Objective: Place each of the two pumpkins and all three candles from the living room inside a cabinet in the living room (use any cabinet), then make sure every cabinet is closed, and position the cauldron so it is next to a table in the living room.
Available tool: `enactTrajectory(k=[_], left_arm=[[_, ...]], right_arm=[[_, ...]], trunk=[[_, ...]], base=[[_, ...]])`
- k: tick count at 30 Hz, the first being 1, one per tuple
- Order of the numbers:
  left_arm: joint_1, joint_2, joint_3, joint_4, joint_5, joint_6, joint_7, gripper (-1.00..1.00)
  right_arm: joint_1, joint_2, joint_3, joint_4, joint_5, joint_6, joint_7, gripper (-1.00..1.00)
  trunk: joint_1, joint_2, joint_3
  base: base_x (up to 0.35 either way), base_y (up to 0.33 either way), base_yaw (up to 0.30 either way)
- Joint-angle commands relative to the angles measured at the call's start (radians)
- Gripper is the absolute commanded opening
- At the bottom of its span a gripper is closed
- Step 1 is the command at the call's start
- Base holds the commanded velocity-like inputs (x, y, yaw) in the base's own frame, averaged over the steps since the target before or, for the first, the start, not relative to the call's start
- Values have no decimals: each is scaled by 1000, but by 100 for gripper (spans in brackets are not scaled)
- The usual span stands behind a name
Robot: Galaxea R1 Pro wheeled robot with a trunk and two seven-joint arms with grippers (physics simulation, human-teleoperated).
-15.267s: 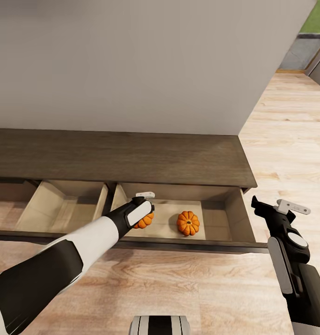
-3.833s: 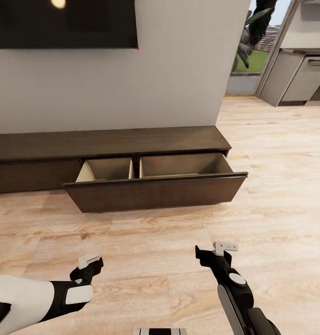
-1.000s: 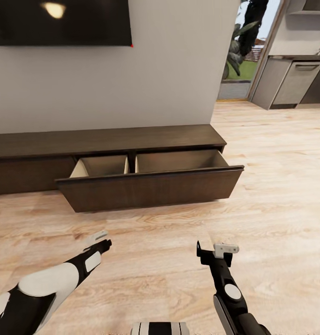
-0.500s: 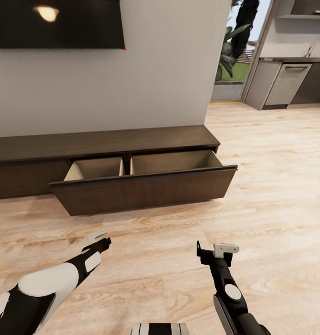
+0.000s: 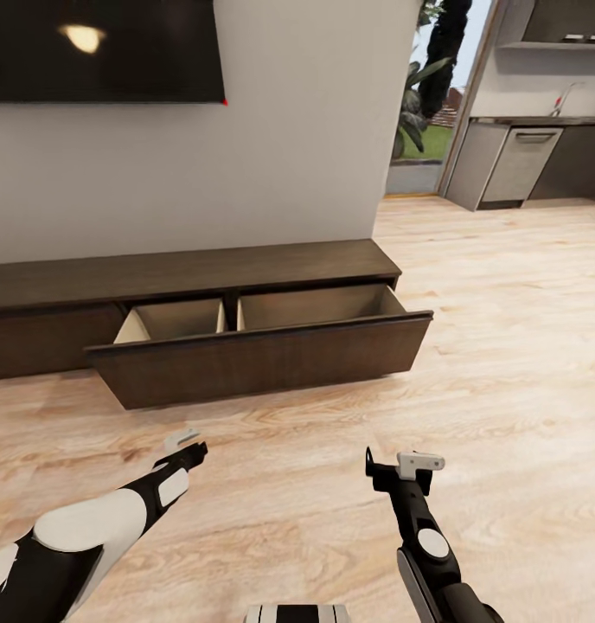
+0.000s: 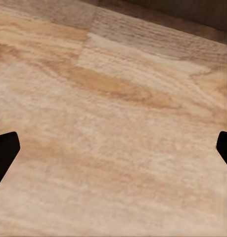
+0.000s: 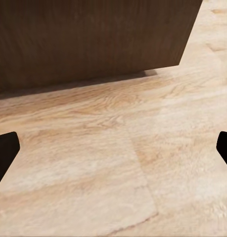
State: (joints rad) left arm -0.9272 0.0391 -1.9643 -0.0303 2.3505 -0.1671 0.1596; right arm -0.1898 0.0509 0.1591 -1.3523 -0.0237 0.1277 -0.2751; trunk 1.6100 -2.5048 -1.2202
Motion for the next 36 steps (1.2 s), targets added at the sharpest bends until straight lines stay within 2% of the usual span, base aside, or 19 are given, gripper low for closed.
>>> enactTrajectory(k=[1, 8, 13, 17, 22, 24, 28, 31, 32, 36], left_arm=[[-1, 1, -8, -5, 6, -5, 6, 100], [-1, 2, -8, -11, 6, -5, 6, 100], [-1, 2, -8, -12, 6, -5, 6, 100], [-1, 1, -8, -13, 6, -9, 6, 100], [0, 1, -8, -14, 6, -11, 4, 100], [5, 1, -8, -14, 6, -12, 3, 100], [12, 1, -8, -14, 6, -12, 3, 100], [14, 1, -8, -14, 6, -12, 3, 100], [14, 0, -9, -14, 6, -12, 3, 100], [14, -1, -10, -14, 6, -12, 3, 100]], right_arm=[[0, 0, 2, -3, -2, 6, -7, 100], [1, 0, 2, -25, -2, 2, -7, 100], [1, 0, 2, -23, -2, -63, -7, 100], [1, 0, 2, -17, -2, -71, -6, 100], [1, 1, 4, 5, -2, -81, -4, 100], [1, 2, 6, 45, 0, -111, -4, 100], [1, 3, 6, 164, 10, -288, -4, 100], [0, 9, 11, 286, 22, -531, -3, 100], [0, 23, 15, 336, 26, -614, -3, 100], [-2, 33, 17, 363, 28, -656, -4, 100]], trunk=[[0, 0, 1], [0, 0, 12], [0, 0, 20], [0, 0, 26], [0, 0, 33], [0, 0, 36], [0, 0, 39], [0, 0, 39], [0, 0, 38], [0, 0, 36]], base=[[0, 0, -11], [0, 0, 24], [0, 0, 69], [0, 0, 85], [0, 0, 149], [0, 0, 195], [0, 0, 203], [0, 0, 200], [0, 0, 195], [0, 0, 186]])
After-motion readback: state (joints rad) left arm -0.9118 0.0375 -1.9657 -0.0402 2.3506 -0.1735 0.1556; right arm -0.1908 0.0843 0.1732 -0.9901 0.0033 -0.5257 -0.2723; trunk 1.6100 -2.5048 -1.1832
